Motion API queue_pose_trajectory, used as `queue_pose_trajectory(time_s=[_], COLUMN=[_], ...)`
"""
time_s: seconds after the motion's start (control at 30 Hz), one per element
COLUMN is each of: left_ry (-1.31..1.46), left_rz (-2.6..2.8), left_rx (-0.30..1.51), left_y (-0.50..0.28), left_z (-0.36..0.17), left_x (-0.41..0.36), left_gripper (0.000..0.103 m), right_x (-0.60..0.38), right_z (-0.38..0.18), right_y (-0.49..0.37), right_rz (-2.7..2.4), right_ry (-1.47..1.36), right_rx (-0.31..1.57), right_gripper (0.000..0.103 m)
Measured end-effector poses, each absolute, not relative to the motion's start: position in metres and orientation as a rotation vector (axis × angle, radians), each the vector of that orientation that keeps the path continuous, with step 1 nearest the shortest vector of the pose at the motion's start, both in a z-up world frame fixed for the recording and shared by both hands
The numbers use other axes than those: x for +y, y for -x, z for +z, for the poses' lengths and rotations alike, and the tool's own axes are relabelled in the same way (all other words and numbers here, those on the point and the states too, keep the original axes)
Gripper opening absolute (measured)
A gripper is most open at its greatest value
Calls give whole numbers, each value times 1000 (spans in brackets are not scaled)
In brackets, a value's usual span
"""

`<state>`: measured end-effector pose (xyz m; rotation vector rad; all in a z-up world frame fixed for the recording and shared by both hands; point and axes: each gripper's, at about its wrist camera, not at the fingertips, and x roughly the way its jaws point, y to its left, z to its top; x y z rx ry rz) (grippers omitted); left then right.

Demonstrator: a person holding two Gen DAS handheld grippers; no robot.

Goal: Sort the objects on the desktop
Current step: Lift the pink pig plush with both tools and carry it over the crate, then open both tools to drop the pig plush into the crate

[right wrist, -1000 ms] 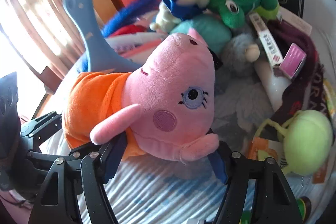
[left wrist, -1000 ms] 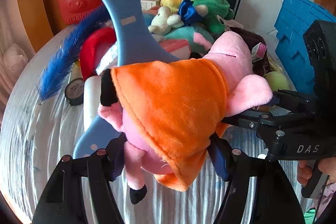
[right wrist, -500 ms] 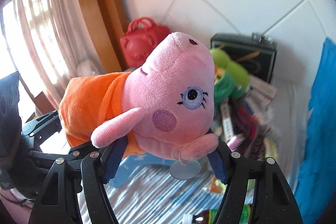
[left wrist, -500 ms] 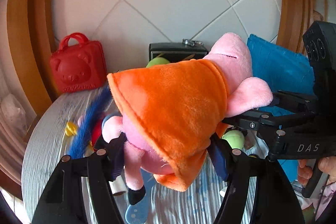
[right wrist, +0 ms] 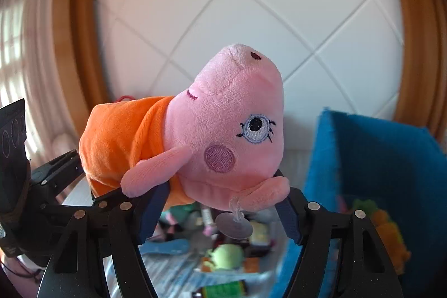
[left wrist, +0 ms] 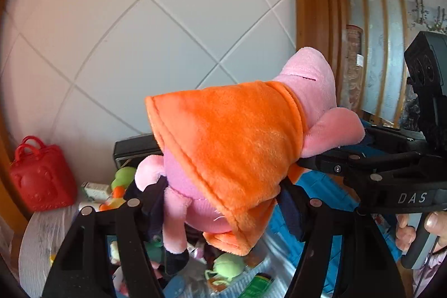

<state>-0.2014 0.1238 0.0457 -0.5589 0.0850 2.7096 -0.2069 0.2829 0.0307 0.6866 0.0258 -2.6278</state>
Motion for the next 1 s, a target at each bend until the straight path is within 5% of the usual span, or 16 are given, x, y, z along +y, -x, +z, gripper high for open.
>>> queue_pose_trajectory(time_s=[0.33,0.6,0.73,0.9,1.0], left_ry=[611,801,871,940,992], left_rz=[2514,2471,2457,2503,2516], left_rx=[169,268,341,458,466], left_y=[268,327,345,348,347], left_z=[73,42,12,-7,-10], left_x=[300,411,444,455,458], left_gripper=[70,71,72,72,72], right_x=[462,564,601,596,599], right_z=[62,24,-28,-46,-53], right_y=[245,305,336,350,351], right_rz=[-2804,-2810,-2742,-2835,-2850], right_ry=[-754,-856,-1012,-1173,-1231], right_rx=[-43,-160,-378,-240,-257], right_gripper=[71,71,69,66,74])
